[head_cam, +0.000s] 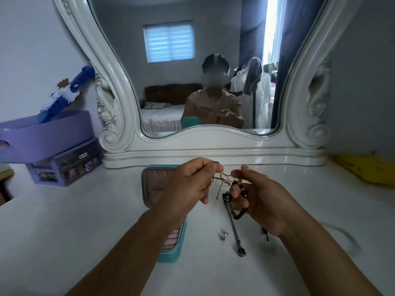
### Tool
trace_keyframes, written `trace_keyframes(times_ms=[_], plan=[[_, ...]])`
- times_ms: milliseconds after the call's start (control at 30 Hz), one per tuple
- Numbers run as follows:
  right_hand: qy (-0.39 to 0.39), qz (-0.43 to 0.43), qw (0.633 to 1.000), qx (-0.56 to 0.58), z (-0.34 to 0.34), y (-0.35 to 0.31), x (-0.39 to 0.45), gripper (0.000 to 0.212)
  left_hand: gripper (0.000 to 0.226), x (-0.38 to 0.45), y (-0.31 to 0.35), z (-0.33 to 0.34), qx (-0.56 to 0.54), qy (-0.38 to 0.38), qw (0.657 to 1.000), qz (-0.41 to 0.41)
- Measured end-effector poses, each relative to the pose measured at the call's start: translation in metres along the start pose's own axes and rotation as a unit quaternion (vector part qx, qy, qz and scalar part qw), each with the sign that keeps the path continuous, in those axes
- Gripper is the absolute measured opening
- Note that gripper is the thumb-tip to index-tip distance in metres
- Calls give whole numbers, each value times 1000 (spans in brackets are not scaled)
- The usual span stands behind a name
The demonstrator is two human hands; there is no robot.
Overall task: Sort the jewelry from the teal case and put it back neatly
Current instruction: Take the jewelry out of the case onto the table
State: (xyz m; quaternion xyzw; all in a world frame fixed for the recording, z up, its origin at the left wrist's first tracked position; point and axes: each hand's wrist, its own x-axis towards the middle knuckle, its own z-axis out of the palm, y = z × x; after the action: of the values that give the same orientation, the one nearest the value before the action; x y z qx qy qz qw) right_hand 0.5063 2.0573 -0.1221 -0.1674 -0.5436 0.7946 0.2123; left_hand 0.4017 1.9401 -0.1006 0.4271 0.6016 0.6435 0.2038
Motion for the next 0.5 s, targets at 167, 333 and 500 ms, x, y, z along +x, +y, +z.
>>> trace_keyframes(times_ms=[167,333,500], plan=[[78,-22,990,-114,-21,0,-6,31,22,10,4,8,-69,24,997,-26],[131,-77,977,-150,-31,-3,-13,25,18,15,2,18,-122,-21,989,-77],[91,-148,967,-184,-27,-2,-24,19,20,17,-5,31,-123,-33,988,-86]])
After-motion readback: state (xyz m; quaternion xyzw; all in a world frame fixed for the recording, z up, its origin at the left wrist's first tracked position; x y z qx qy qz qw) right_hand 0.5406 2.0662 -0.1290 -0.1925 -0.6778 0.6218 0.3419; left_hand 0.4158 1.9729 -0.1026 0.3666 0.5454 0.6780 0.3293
